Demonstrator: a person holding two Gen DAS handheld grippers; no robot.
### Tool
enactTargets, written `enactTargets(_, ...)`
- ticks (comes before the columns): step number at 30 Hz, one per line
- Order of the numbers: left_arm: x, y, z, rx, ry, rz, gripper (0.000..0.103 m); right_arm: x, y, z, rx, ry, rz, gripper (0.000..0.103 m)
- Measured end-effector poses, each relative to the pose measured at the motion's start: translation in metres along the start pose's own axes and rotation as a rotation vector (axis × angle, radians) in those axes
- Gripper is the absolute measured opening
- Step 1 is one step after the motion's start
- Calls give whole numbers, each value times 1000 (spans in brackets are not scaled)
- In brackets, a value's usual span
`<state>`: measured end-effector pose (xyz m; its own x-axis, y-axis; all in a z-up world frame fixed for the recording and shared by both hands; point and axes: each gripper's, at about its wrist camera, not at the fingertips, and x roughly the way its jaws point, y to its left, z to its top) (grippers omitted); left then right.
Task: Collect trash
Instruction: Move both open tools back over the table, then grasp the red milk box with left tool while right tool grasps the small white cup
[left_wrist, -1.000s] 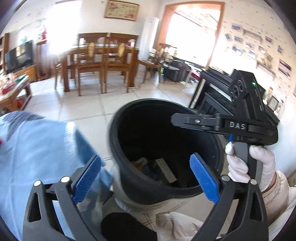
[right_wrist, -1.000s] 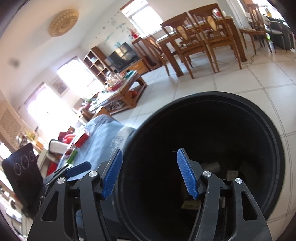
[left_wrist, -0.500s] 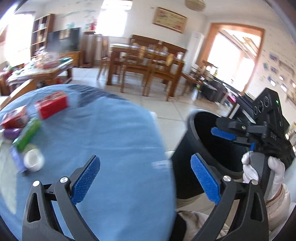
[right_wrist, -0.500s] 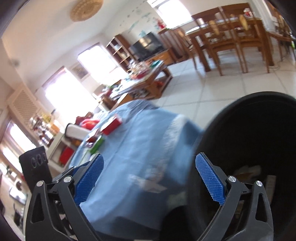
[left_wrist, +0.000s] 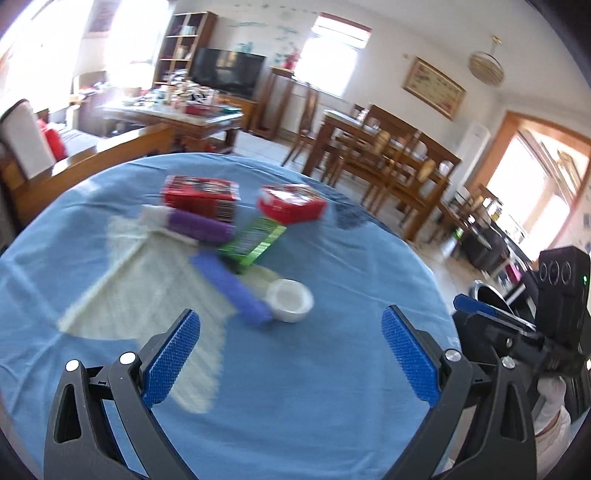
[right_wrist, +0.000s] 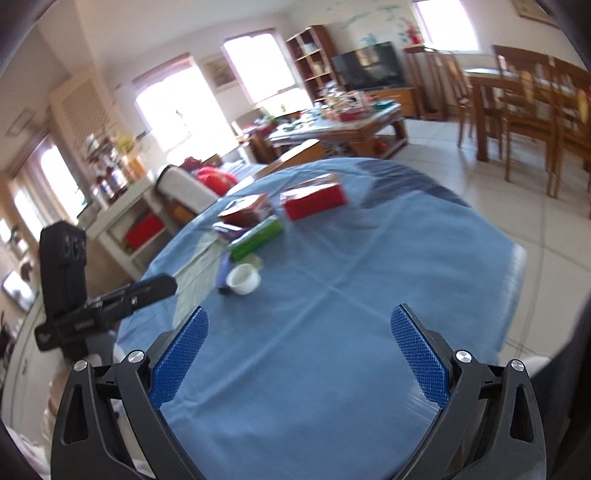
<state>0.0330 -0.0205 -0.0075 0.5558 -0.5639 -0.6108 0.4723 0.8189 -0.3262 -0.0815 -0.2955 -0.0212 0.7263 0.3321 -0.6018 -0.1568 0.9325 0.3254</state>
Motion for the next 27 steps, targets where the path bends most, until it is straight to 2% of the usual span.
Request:
enactTargets(7, -5, 30, 11, -21, -16, 44, 98, 48, 40, 14, -115, 45, 1, 97)
enactTargets(11, 1, 39, 28, 13, -17, 79, 98, 72, 57, 21, -213, 79, 8, 96)
enactTargets(12, 4, 40, 34, 22, -12, 93, 98, 80, 62, 22, -240, 94, 6, 93)
enactTargets(15, 18, 46, 57, 43, 7, 122, 98, 100, 65, 24, -275, 150, 4, 77)
enactTargets(18, 39, 51, 79, 62, 34, 140, 98, 118, 62, 27, -274, 186, -18, 76)
enactTargets(20, 56, 53, 90, 75, 62, 165, 98, 125, 59, 29, -267, 204, -2, 76)
enactTargets(25, 92, 54, 104, 98, 124, 203, 98, 137, 57, 35, -304, 224, -47, 76)
enactTargets(27, 108, 58, 107, 92, 155, 210, 98, 145, 56, 36, -316, 256, -59, 70)
